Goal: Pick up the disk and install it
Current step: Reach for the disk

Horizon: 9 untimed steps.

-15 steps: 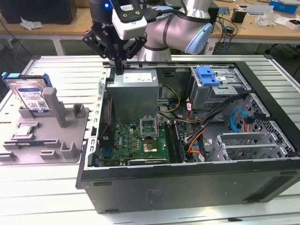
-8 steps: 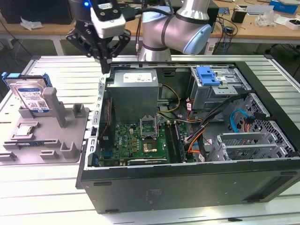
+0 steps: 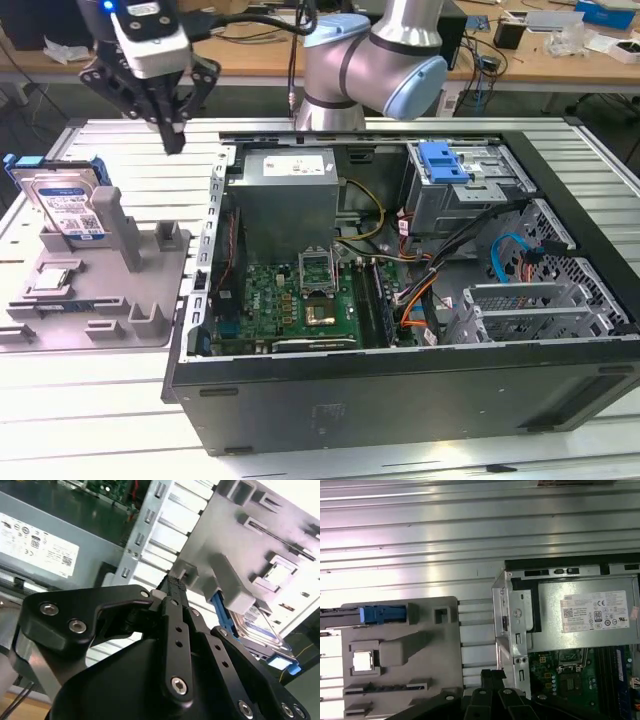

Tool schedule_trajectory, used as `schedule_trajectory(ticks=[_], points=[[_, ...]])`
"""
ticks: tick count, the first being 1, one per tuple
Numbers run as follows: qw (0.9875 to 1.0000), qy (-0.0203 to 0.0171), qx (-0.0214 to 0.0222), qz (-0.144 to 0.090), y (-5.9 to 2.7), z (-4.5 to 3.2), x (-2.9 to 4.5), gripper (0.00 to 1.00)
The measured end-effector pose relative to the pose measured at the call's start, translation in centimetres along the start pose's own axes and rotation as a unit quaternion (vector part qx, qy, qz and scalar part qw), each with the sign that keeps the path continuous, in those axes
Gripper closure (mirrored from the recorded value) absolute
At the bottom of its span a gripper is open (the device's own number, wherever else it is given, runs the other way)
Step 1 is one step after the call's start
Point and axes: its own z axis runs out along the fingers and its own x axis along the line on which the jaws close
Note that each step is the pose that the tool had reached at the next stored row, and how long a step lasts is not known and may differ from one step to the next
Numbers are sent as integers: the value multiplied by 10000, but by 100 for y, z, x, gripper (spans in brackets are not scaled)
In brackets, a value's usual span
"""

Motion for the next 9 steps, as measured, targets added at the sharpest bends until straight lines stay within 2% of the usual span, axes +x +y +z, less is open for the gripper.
schedule_trajectory(ticks=[2, 6, 7, 9], points=[[10000, 5, -12, 1, 1, -3, 167, 89], [10000, 13, -31, 2, -1, -7, 321, 89], [10000, 22, -54, 2, -4, -10, 462, 89], [10000, 29, -74, 5, -5, -13, 578, 89]])
